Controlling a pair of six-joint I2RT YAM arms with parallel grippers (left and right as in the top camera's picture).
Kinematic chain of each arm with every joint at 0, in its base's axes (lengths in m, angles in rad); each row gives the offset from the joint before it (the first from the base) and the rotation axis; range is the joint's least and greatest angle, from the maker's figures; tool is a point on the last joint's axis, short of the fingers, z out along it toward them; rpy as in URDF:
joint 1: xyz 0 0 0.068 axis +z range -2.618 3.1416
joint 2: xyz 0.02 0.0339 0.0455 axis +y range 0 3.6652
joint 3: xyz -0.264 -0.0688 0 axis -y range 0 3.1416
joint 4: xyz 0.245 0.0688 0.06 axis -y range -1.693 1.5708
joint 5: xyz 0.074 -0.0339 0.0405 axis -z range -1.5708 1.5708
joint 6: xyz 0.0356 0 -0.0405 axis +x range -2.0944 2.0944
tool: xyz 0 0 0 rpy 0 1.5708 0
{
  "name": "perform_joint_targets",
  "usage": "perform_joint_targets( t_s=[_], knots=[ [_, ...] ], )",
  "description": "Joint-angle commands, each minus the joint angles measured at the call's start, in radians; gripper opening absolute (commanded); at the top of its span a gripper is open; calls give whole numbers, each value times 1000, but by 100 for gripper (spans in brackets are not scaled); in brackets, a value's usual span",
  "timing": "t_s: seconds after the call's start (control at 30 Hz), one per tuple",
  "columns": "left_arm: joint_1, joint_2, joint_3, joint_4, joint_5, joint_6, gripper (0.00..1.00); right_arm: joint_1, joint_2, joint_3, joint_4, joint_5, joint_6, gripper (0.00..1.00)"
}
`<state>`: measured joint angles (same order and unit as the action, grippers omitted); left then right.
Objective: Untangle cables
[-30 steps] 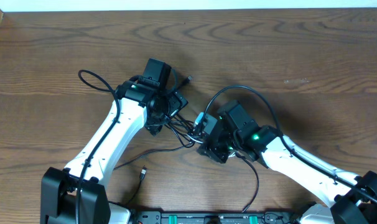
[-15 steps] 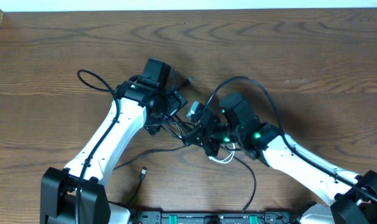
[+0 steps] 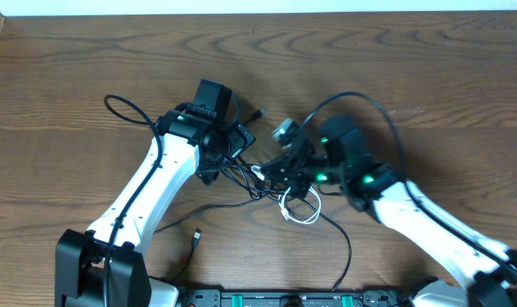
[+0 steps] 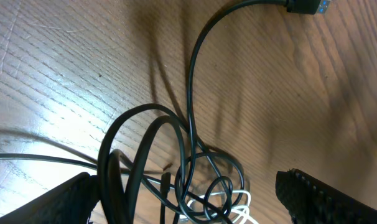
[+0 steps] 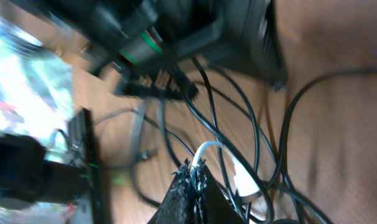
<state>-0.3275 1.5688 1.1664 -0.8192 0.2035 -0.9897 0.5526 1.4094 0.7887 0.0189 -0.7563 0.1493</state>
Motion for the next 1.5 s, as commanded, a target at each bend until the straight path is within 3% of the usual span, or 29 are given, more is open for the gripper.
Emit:
perform_joint_targets(
  t_s=[0.0,0.13,0.37,0.6,0.73,0.97,1.03,1.17,1.37,1.47],
  knots=[
    [5,-20,13,-2,-14,13,94,-56,-116,0,-41,-116,18,1],
    [5,-20,13,-2,-17,13,95,-134,-233,0,-196,14,-15,1],
    [5,-20,13,-2,-40,13,95,-226,-375,0,-454,564,31,1],
    [5,-20,13,-2,-40,13,94,-264,-399,0,-565,904,116,1],
    [5,-20,13,-3,-40,13,94,-280,-393,0,-612,1173,280,1],
    [5,-20,13,-3,-40,13,95,-303,-370,0,-670,1122,385,31],
    [5,-20,13,-3,-40,13,95,-303,-359,0,-678,1046,384,57],
    [5,-20,13,-3,-40,13,94,-302,-351,0,-678,845,300,92],
    [5,-20,13,-3,-40,13,95,-302,-344,0,-701,625,297,99],
    [5,-20,13,-3,-40,13,94,-287,-315,-10,-715,658,298,99]
  ],
)
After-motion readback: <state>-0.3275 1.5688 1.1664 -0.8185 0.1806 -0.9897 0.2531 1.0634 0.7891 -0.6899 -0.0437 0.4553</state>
